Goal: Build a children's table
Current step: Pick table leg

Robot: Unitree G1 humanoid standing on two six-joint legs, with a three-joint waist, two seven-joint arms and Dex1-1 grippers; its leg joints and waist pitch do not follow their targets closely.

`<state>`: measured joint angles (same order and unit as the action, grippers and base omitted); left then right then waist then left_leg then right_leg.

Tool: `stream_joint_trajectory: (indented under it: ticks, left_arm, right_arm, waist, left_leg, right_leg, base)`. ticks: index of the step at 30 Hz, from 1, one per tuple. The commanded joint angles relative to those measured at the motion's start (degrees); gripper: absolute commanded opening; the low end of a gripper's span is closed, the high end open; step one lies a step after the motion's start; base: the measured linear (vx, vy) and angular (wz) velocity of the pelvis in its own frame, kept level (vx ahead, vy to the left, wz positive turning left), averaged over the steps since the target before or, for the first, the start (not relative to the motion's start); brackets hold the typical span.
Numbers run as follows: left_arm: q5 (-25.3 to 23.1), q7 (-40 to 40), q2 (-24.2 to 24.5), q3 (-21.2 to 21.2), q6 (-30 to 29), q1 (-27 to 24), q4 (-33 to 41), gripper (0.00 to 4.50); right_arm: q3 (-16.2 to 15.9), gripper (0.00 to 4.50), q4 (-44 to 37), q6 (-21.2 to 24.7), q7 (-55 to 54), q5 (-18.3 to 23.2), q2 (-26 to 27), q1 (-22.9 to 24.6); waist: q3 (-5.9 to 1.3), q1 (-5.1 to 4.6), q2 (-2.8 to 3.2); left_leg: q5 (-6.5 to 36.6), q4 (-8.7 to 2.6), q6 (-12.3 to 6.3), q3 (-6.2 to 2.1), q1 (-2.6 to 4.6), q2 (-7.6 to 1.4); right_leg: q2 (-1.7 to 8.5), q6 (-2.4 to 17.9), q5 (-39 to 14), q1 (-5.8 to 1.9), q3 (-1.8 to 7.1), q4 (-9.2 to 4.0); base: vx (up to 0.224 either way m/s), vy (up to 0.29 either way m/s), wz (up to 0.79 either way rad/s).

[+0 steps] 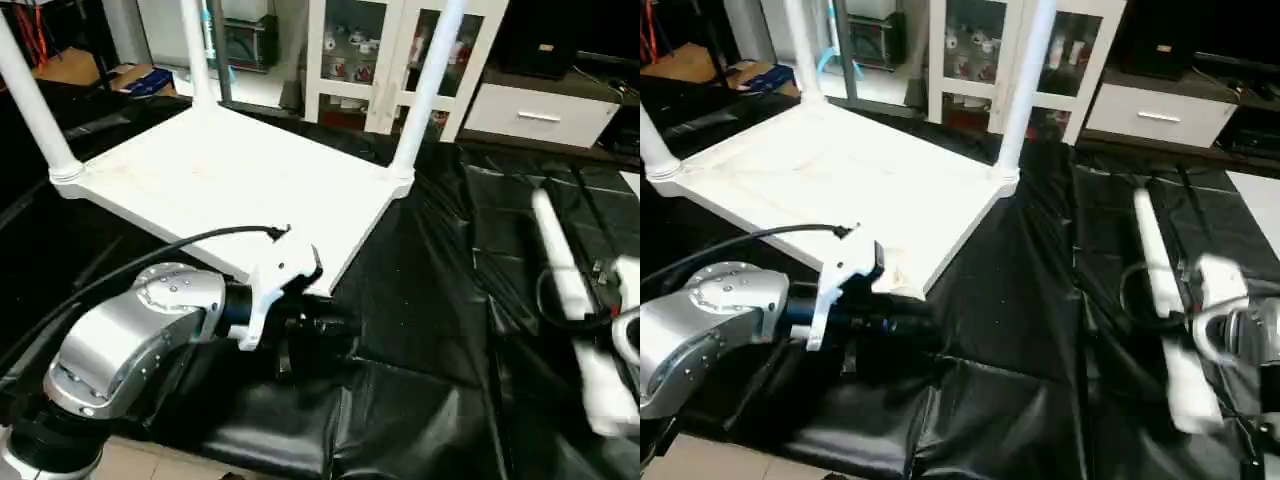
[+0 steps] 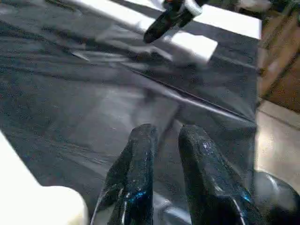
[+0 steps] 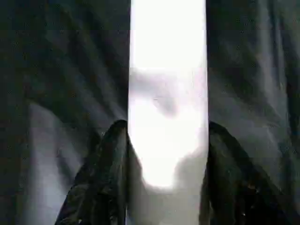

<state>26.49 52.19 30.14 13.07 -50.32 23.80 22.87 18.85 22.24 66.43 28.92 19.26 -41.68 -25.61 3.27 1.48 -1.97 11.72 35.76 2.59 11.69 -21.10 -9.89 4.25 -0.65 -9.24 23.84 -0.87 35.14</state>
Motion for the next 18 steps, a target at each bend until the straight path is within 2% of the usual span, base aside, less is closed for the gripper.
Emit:
stream_joint_trajectory:
  ticks: [1, 4, 5, 6, 8, 9, 10, 11, 12, 14, 15, 16, 18]
  left_arm:
    - [0.29, -2.37, -1.48, -2.55, 0.41, 1.89, -1.78, 1.04]
    - [1.06, -5.75, -4.99, -5.64, 1.32, 3.73, -4.18, 1.04]
    - [1.07, -5.94, -5.19, -5.8, 1.48, 3.85, -4.31, 1.04]
    - [1.65, -8.23, -7.37, -7.9, 2.09, 5.24, -6.07, 1.04]
    - [2.89, -12.12, -10.34, -11.7, 2.16, 7.73, -9.14, 1.04]
    - [4.03, -13.64, -11.53, -13.62, 1.37, 8.79, -10.34, 1.22]
    - [5.18, -14.64, -12.31, -15.25, 0.38, 9.62, -11.06, 1.22]
    - [6.65, -15.18, -12.96, -16.79, -0.64, 10.22, -11.54, 1.32]
    - [7.99, -15.53, -13.48, -18.04, -1.51, 10.75, -11.88, 1.42]
    - [9.53, -16.19, -14.47, -19.66, -2.6, 11.35, -11.95, 1.42]
    - [9.53, -16.19, -14.47, -19.66, -2.6, 11.35, -11.95, 1.61]
    - [10.65, -16.51, -15.11, -20.41, -3.29, 11.59, -11.7, 1.81]
    - [12.33, -16.83, -16.37, -21.07, -3.97, 11.82, -11.0, 1.86]
  right_arm:
    - [3.02, 1.78, -5.49, 1.06, 2.27, 4.17, 0.67, -1.58]
    - [5.2, 1.78, -11.54, 1.95, 5.41, 9.15, 2.91, -1.62]
    - [5.23, 1.78, -11.85, 2.1, 5.62, 9.45, 3.02, -1.61]
    - [4.59, 1.78, -15.65, 2.42, 8.36, 12.32, 4.04, -0.68]
    - [2.94, 1.78, -22.76, 2.48, 13.18, 17.56, 5.69, 2.27]
    - [2.11, 1.78, -25.72, 1.87, 15.43, 19.67, 6.25, 3.83]
    - [1.78, 1.77, -27.98, 1.77, 16.84, 21.54, 6.97, 5.05]
    - [1.66, 1.77, -29.5, 2.09, 17.84, 23.26, 7.76, 5.72]
    - [1.69, 1.77, -30.57, 2.65, 18.53, 24.81, 8.5, 6.04]
    - [2.32, 1.77, -31.98, 3.34, 19.26, 27.01, 10.04, 6.2]
    - [2.32, 1.77, -31.98, 3.34, 19.26, 27.01, 10.04, 6.2]
    - [2.64, 1.77, -32.31, 3.77, 19.71, 28.15, 10.7, 5.99]
    - [3.27, 1.77, -32.64, 4.8, 19.91, 30.11, 12.28, 4.95]
  waist:
    - [-3.5, 0.0, -0.75]
    - [-3.64, 0.09, -0.58]
    - [-3.63, 0.15, -0.6]
    - [-3.68, 0.23, -0.4]
    - [-3.72, 0.43, -0.57]
    - [-3.83, 0.8, -0.47]
    - [-3.82, 0.76, -0.58]
    - [-3.96, 0.92, -0.64]
    - [-3.92, 0.91, -0.95]
    - [-3.87, 0.96, -0.8]
    - [-3.84, 0.99, -0.74]
    - [-3.76, 0.96, -1.03]
    - [-3.63, 0.89, -1.16]
  left_leg:
    - [12.06, -4.03, 0.02, -1.12, 0.74, -2.21]
    - [11.39, -4.03, -0.26, -1.2, 0.81, -2.34]
    - [11.33, -4.07, -0.38, -1.22, 0.79, -2.37]
    - [11.11, -4.12, -0.45, -1.28, 0.8, -2.38]
    - [10.7, -4.06, -1.02, -1.16, 0.68, -2.38]
    - [10.47, -4.0, -1.5, -1.26, 0.91, -2.52]
    - [10.08, -4.1, -1.82, -1.32, 0.64, -2.49]
    - [8.98, -4.12, -2.0, -1.48, 0.62, -2.59]
    - [7.92, -4.08, -2.11, -1.48, 0.54, -2.56]
    - [7.15, -4.04, -2.11, -1.39, 0.58, -2.48]
    - [7.0, -4.13, -2.06, -1.46, 0.56, -2.54]
    - [7.17, -4.13, -1.95, -1.37, 0.58, -2.5]
    - [7.91, -4.19, -1.67, -1.41, 0.55, -2.52]
  right_leg:
    - [2.26, 9.75, -21.57, -2.16, 1.43, -4.83]
    - [2.32, 10.31, -20.26, -2.15, 1.39, -4.75]
    - [2.32, 10.45, -20.01, -2.17, 1.37, -4.74]
    - [2.3, 10.79, -19.48, -2.22, 1.31, -4.61]
    - [2.33, 11.03, -17.96, -2.43, 1.42, -4.64]
    - [2.52, 11.38, -17.0, -2.4, 1.45, -4.52]
    - [2.55, 11.25, -16.9, -2.65, 1.4, -4.59]
    - [2.71, 11.4, -16.42, -2.67, 1.32, -4.39]
    - [2.7, 11.89, -15.63, -2.61, 1.3, -4.22]
    - [2.65, 12.31, -15.53, -2.42, 1.31, -4.17]
    - [2.64, 12.33, -15.71, -2.47, 1.25, -4.18]
    - [2.68, 12.07, -16.39, -2.38, 1.29, -4.17]
    - [2.77, 11.55, -18.28, -2.19, 1.27, -4.49]
  base:
    - [0.0, 0.0, 0.0]
    - [0.0, 0.0, 0.0]
    - [0.0, 0.0, 0.0]
    - [0.0, 0.0, 0.0]
    - [0.0, 0.0, 0.0]
    - [0.0, 0.0, 0.0]
    - [0.0, 0.0, 0.0]
    - [0.0, 0.0, 0.0]
    - [0.0, 0.0, 0.0]
    - [0.0, 0.0, 0.0]
    - [0.0, 0.0, 0.0]
    - [0.0, 0.0, 0.0]
    - [0.0, 0.0, 0.0]
